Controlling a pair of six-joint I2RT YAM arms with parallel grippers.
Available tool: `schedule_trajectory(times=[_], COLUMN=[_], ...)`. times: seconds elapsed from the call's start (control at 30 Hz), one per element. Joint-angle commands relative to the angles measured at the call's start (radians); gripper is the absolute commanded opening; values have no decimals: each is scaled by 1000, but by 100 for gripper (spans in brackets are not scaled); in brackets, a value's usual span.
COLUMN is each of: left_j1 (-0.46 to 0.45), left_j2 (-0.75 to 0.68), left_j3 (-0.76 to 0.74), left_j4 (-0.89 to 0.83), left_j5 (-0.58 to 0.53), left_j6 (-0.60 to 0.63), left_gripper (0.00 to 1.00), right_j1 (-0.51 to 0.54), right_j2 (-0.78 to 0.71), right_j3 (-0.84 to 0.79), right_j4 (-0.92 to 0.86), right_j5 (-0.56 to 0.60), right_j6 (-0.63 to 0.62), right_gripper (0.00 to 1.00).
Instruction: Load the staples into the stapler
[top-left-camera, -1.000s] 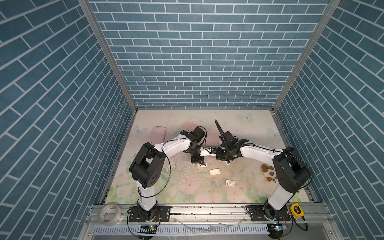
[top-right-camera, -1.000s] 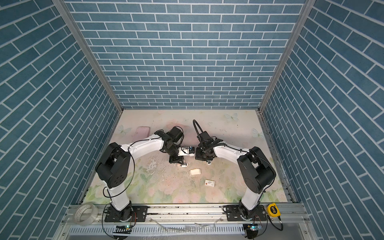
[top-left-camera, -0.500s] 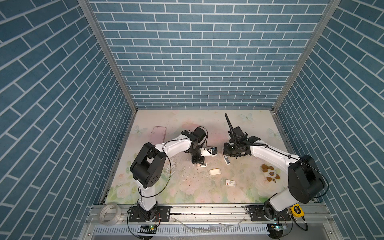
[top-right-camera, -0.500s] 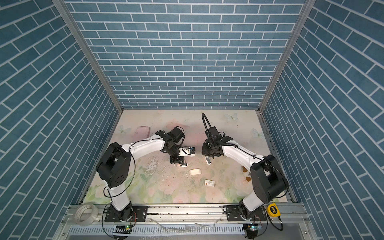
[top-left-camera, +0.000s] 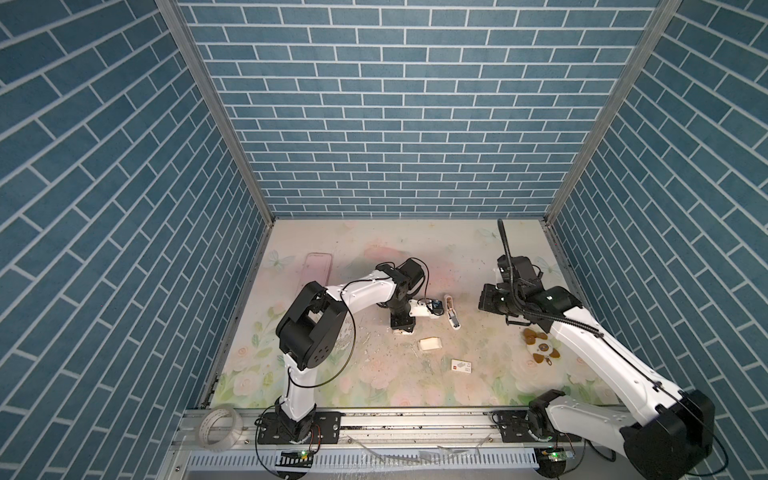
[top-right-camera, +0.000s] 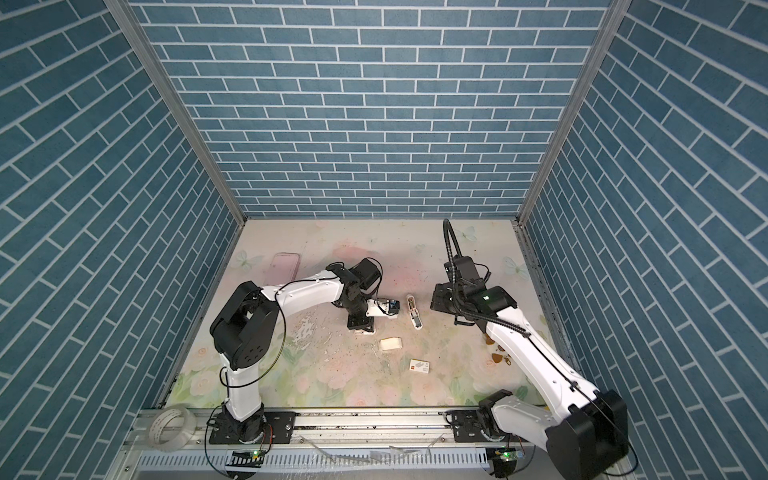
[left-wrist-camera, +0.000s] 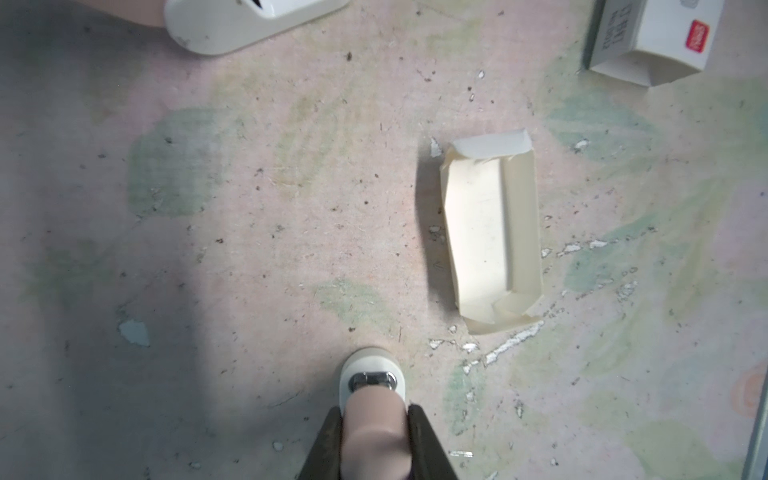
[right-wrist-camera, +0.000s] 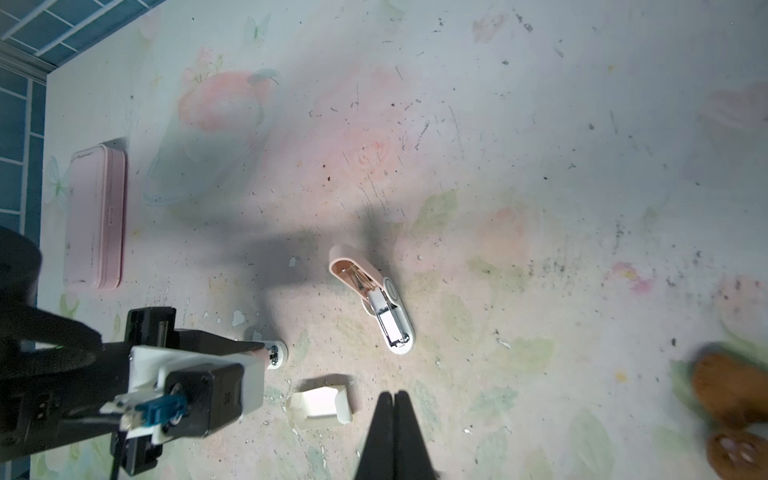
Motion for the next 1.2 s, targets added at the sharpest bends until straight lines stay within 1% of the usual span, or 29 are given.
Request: schedule_trajectory(times=[0.0,0.2,0.33,0.57,0.87,1.17], left_j1=[-25,-53,-74,-107,-136,-142], left_j2=[58,112,159,201,255,296], left_j3=[1,42,65,73,85,98], left_j4=[-57,-106,-132,-142,-171,-213], left_j5=[-64,-140,-194,-245,-251,-215], left_j6=[-4,-8,-22,-52,-66,-54], left_gripper=[4,2,1,1,0,0], right_j1=[-6,-7,-7,-8,-8,-8], right_j2=[-67,-147,-172,-199,-228,-254], right_j3=[-37,-79,-104,-125,-154,-166], right_j4=[-98,-135,-135,-134,-138,-149], right_j5=[29,17,2,-15,-22,-19], right_j6=[5,12,10,1,-2,4], right_gripper=[4,3,2,2,2,2])
